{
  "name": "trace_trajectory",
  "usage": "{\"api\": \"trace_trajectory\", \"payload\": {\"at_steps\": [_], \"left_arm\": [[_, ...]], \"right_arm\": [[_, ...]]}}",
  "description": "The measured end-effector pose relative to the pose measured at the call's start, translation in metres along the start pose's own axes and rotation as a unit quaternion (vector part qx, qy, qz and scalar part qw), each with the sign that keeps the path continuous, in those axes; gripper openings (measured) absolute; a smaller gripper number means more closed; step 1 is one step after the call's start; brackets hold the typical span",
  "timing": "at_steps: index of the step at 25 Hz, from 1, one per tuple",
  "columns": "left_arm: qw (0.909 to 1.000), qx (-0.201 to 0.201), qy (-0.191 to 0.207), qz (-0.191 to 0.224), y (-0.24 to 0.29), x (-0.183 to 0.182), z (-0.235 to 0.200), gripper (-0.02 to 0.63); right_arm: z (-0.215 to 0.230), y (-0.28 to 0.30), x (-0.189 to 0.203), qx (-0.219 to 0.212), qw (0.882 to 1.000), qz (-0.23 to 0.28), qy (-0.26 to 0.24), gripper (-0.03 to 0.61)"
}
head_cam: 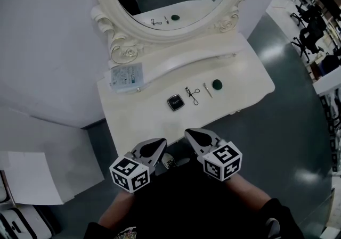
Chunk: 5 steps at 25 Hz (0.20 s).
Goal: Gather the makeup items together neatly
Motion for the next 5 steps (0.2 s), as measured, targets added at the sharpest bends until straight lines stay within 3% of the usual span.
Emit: {"api": "trace_trajectory", "payload": {"at_steps": [5], "left_arm": [[1.0, 0.003, 0.001, -0.002, 0.0037, 0.0008, 0.001, 0.008]], "right_arm": [[0.0042, -0.0019, 0.0018, 0.002, 1.0, 0.002, 0.005, 0.029]]}}
Point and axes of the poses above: the fingertips, and each gripper's own axes: y forward along the fingers, z to its right, x out of its underside, the point moved 8 cm from there along -y, backward along the fingers, and after that the axes turned 5 degrees about x, right-handed, at the moved point
